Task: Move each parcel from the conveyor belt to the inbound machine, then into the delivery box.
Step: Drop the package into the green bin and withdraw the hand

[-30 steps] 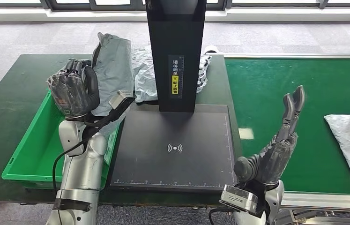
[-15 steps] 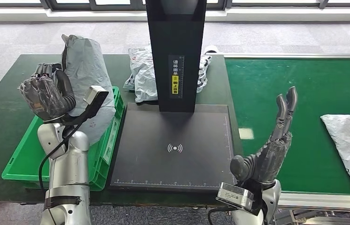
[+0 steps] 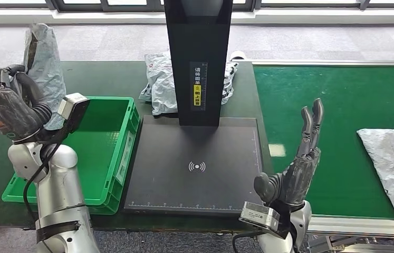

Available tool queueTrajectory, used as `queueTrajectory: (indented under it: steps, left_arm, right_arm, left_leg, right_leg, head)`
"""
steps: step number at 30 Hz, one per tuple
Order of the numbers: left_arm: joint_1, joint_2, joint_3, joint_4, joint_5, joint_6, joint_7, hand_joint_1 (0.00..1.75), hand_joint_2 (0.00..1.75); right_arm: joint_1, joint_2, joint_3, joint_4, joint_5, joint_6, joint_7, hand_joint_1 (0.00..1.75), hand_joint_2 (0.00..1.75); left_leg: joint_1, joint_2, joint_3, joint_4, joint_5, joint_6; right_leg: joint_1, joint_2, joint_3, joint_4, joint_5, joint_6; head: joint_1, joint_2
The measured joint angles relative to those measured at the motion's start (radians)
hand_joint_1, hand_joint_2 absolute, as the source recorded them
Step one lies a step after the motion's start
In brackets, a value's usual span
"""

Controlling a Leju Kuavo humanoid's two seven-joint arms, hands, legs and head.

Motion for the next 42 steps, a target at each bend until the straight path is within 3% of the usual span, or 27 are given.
queueTrajectory:
  steps: [4,5,8,9,15,24,32,38,42]
  left_arm:
    - [0.000,0.000,0.008,-0.024,0.009,0.000,-0.012,1.74,1.75]
    - [0.000,0.000,0.010,-0.030,0.014,0.000,-0.020,1.38,1.75]
    - [0.000,0.000,0.006,-0.038,0.006,0.000,-0.015,0.08,1.75]
    - [-0.001,-0.001,0.000,-0.034,-0.010,0.000,-0.001,0.00,1.75]
    - [-0.009,-0.002,-0.062,0.074,-0.124,-0.001,0.101,0.00,1.75]
    - [-0.013,-0.005,-0.076,0.170,-0.108,-0.001,0.110,0.00,1.75]
    - [-0.022,-0.005,-0.057,0.191,-0.061,-0.001,0.073,0.00,1.75]
    - [-0.024,-0.005,-0.048,0.202,0.188,-0.001,-0.060,0.00,1.75]
    - [-0.024,-0.006,-0.048,0.212,0.220,-0.001,-0.077,0.00,1.75]
  right_arm:
    - [-0.001,0.000,0.000,0.008,-0.001,0.000,0.000,0.00,0.00]
    - [-0.001,0.000,0.000,0.011,-0.002,0.000,0.000,0.00,0.00]
    - [-0.002,0.000,0.000,0.018,-0.006,0.000,0.000,0.00,0.00]
    - [-0.002,0.000,0.000,0.020,-0.006,0.000,0.000,0.00,0.00]
    - [-0.002,0.001,0.000,0.024,-0.006,0.000,0.000,0.00,0.00]
    - [-0.003,0.001,0.000,0.036,-0.006,0.000,0.000,0.00,0.00]
    - [-0.004,0.001,0.000,0.043,-0.004,0.000,0.000,0.00,0.00]
    - [0.004,0.002,-0.043,0.043,0.058,0.000,0.018,0.00,0.00]
    - [0.009,0.004,-0.073,0.043,0.068,0.000,0.022,0.00,0.00]
  left_leg:
    - [0.000,0.000,0.000,0.000,0.000,0.000]
    - [0.000,0.000,0.000,0.000,0.000,0.000]
    - [0.000,0.000,0.000,0.000,0.000,0.000]
    - [0.000,0.000,0.000,0.000,0.000,0.000]
    - [0.000,0.000,0.000,0.000,0.000,0.000]
    - [0.000,0.000,0.000,0.000,0.000,0.000]
    - [0.000,0.000,0.000,0.000,0.000,0.000]
    - [0.000,0.000,0.000,0.000,0.000,0.000]
    - [0.000,0.000,0.000,0.000,0.000,0.000]
  right_leg:
    - [0.000,0.000,0.000,0.000,0.000,0.000]
    - [0.000,0.000,0.000,0.000,0.000,0.000]
    - [0.000,0.000,0.000,0.000,0.000,0.000]
    - [0.000,0.000,0.000,0.000,0.000,0.000]
    - [0.000,0.000,0.000,0.000,0.001,0.000]
    - [0.000,0.000,0.000,0.000,0.001,-0.001]
    - [0.000,0.000,0.000,0.000,0.001,-0.001]
    - [0.000,0.000,0.000,0.000,0.001,-0.001]
    - [0.000,0.000,0.000,0.000,0.001,-0.001]
  head:
    - [0.000,0.000]
    - [0.000,0.000]
    - [0.000,0.000]
    - [0.000,0.000]
    - [0.000,0.000]
    - [0.000,0.000]
    - [0.000,0.000]
    - [0.000,0.000]
    - [0.000,0.000]
